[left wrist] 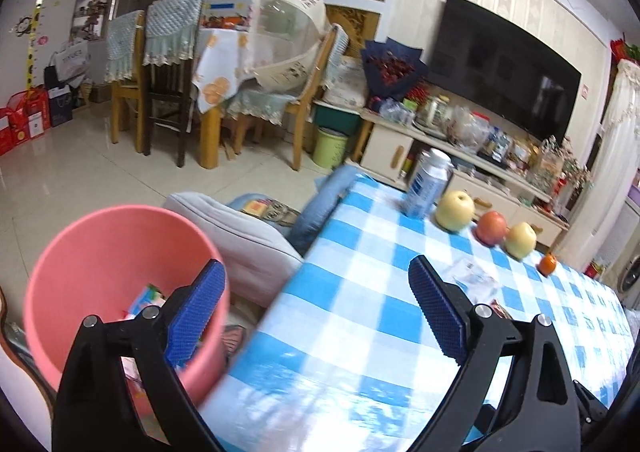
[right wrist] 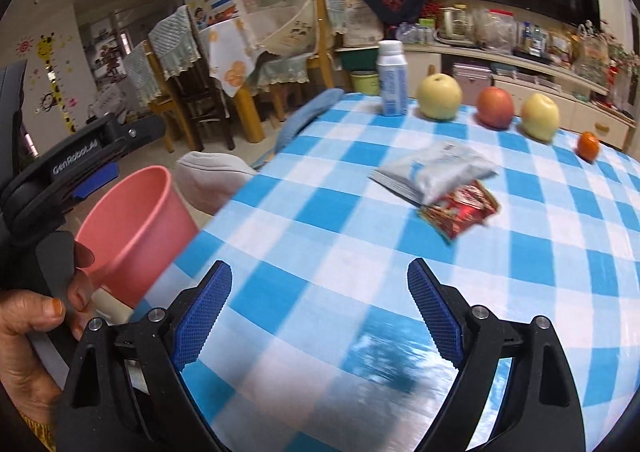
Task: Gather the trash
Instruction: 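Move both open tools back toward the remaining packets on the table, then grasp the white wipes packet with the left tool while the right tool grasps the red packet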
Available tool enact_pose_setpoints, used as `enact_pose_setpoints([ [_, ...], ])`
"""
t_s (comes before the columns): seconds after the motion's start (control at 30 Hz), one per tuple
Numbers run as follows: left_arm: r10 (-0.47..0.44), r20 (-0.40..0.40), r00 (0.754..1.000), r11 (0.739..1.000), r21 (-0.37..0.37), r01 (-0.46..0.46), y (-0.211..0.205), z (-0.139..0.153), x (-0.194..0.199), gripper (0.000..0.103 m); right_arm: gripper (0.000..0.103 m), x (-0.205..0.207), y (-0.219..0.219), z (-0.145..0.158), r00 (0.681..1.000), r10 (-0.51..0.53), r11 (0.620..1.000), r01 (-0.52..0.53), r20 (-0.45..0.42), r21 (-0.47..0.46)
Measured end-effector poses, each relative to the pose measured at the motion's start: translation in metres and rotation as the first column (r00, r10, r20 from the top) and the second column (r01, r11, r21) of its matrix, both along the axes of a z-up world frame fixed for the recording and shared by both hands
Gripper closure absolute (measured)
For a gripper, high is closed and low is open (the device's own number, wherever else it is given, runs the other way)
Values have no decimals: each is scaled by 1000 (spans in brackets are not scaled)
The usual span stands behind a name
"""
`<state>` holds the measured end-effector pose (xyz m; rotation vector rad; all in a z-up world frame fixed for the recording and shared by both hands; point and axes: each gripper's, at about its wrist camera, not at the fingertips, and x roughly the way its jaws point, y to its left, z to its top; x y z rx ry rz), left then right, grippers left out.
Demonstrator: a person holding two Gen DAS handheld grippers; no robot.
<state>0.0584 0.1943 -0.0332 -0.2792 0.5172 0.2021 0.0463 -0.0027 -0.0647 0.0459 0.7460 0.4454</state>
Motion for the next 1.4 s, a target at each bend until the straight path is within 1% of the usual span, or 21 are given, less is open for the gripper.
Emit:
enact_pose_setpoints([
  [0.2,-48,-44,998,999,-11,48,-36,-10,15,10,14,-3,-30,-5,998,-57,998,57,-3,5],
  [0.4,-82,-79,993,997,-12,82,-61,-17,24,9,14,-4,-59,-9,994,-113,994,113,-6,7],
  [0.5,-95,-93,991,995,0,95,-72,-20,26,9,14,-3,-75,-10,990,-140,990,141,-15,23],
  [0.67,-114,-117,987,993,4,115,-88,-25,30,10,14,-1,-97,-12,986,-167,985,168,-16,30],
  [0.8,-136,-141,981,989,29,142,-107,-30,36,9,14,5,-114,-15,982,-187,981,188,-20,39],
  [0.87,-149,-149,978,987,44,157,-117,-32,37,10,14,10,-122,-19,979,-204,979,204,-10,14],
  [0.97,-178,-156,972,980,62,189,-132,-34,43,10,14,19,-135,-26,976,-213,977,214,-40,23],
  [1.07,-219,-168,961,971,62,232,-141,-38,49,10,14,26,-145,-29,973,-224,974,226,-55,24],
  [1.23,-290,-204,935,950,58,308,-151,-44,67,10,14,40,-157,-29,969,-235,970,238,-73,41],
  [1.4,-346,-239,907,930,40,365,-156,-51,85,10,14,60,-157,-31,972,-216,972,223,-96,70],
])
